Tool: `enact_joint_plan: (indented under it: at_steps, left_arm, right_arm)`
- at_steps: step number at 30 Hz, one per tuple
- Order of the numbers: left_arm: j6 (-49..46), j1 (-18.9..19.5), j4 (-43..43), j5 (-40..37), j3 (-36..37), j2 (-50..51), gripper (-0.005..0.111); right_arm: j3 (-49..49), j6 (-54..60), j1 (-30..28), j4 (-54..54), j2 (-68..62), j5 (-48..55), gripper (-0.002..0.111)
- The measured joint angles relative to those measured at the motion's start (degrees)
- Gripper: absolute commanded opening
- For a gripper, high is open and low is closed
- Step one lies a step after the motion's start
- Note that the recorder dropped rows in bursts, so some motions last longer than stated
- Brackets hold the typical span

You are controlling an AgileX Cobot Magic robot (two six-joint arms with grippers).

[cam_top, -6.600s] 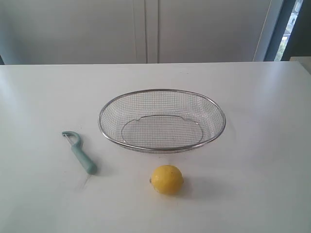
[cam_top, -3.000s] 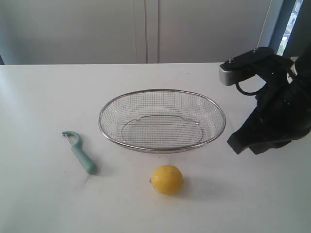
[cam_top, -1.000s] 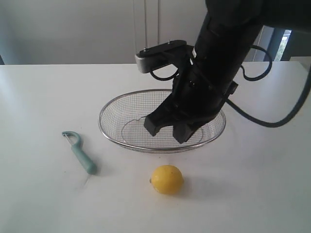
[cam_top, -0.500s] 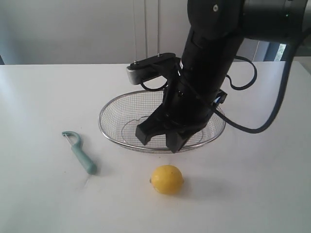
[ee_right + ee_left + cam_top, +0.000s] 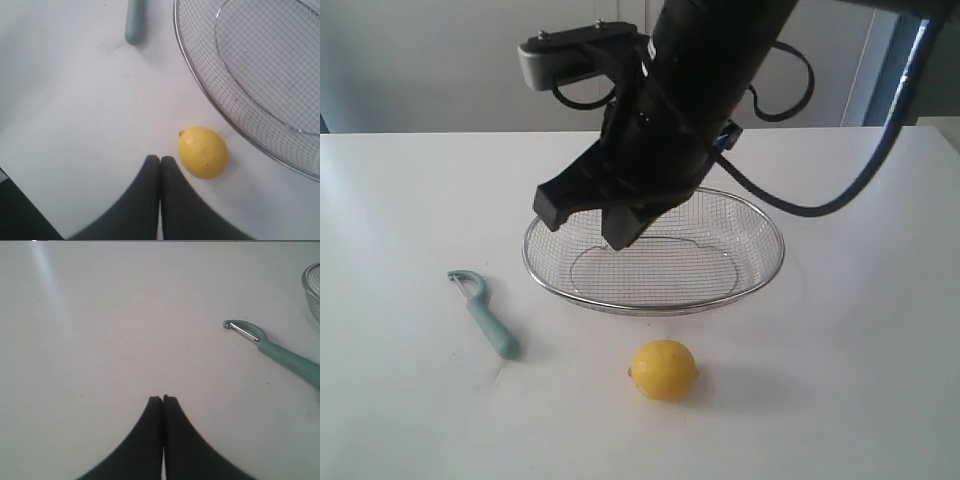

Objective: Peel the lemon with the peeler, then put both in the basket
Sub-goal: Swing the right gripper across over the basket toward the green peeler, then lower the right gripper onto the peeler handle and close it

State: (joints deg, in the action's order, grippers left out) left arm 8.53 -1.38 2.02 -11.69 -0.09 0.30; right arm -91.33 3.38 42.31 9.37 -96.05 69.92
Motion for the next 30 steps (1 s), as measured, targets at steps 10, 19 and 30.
enact_joint_plan:
  at_steps: [10, 19, 30]
  left_arm:
    - [0.0, 0.0, 0.0, 0.0, 0.0, 0.0, 0.0]
    - [0.0, 0.0, 0.0, 0.0, 0.0, 0.0, 0.0]
    - [0.0, 0.0, 0.0, 0.0, 0.0, 0.0, 0.0]
  right_arm:
    - [-9.75, -0.32, 5.09, -0.01, -9.17, 0.11, 0.0]
    - [-23.85, -0.43, 9.64, -0.01, -20.65, 0.11, 0.0]
    - [-24.14, -0.43, 9.64, -0.56, -23.28, 0.01, 0.0]
